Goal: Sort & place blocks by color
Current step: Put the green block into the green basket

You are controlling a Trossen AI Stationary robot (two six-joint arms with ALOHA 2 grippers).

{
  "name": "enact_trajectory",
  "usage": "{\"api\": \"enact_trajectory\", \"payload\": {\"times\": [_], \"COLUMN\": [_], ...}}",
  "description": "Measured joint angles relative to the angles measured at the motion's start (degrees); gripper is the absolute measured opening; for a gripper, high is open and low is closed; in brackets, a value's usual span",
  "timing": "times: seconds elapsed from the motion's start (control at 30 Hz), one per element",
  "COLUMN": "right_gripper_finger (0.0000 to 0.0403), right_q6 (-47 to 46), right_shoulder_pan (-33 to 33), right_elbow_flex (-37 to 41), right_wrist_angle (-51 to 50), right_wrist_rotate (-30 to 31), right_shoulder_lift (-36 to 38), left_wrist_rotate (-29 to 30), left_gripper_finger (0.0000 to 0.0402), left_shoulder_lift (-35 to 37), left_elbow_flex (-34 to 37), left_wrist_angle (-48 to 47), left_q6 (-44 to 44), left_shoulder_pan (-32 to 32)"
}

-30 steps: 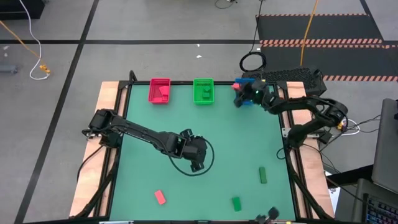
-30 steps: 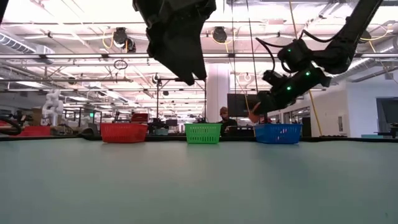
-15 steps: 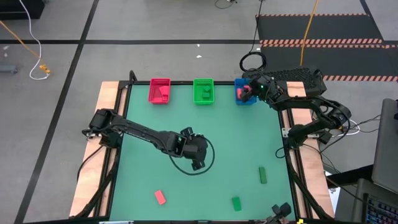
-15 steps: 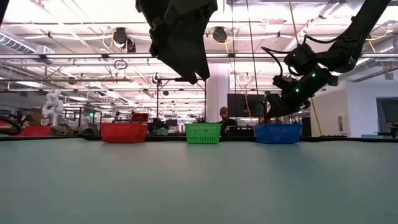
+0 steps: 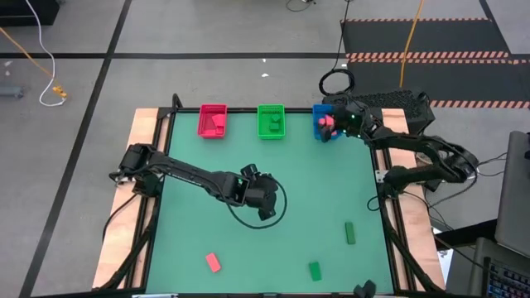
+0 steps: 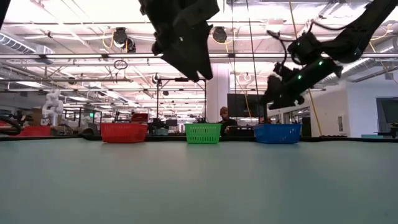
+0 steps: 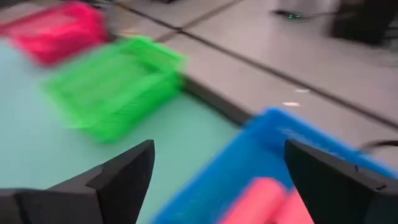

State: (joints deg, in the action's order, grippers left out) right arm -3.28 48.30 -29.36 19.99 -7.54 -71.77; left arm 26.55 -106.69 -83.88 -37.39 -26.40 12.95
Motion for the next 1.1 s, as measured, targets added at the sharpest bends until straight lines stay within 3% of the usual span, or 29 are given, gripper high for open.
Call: {"api": "enact_trajectory", "payload": {"times": [0.1,0.2,0.37,0.6,0.83,1.1], "right_gripper_finger": [0.0341,0.0339,0.0339,0.0339,0.0339,0.0338], "right_q6": [-3.55,-6.24,-9.97,-25.10,-45.04,-65.34], "right_shoulder_pan": [-2.58,-6.48,-14.83,-28.53,-42.84,-57.94], "right_elbow_flex": [0.00,0.00,0.00,0.00,0.02,0.02], "right_wrist_angle": [-6.35,-15.07,-32.43,-51.42,-60.58,-59.63], "right_wrist_rotate": [-6.69,-9.25,-8.10,-2.75,-1.32,1.53], "right_shoulder_lift": [3.67,6.49,9.93,12.96,12.71,12.14], "left_wrist_rotate": [0.02,-0.19,-3.66,-4.48,-4.41,-4.00], "left_gripper_finger": [0.0255,0.0255,0.0255,0.0255,0.0255,0.0255], "left_shoulder_lift": [0.00,0.00,0.00,2.12,4.23,4.94], "left_elbow_flex": [0.00,0.00,0.00,0.05,-0.02,0.02], "left_wrist_angle": [4.40,10.89,18.13,17.17,15.95,10.06], "left_q6": [2.88,6.85,11.85,14.35,16.28,15.30], "left_shoulder_pan": [-1.46,-3.29,-6.26,-8.64,-8.92,-8.77]}}
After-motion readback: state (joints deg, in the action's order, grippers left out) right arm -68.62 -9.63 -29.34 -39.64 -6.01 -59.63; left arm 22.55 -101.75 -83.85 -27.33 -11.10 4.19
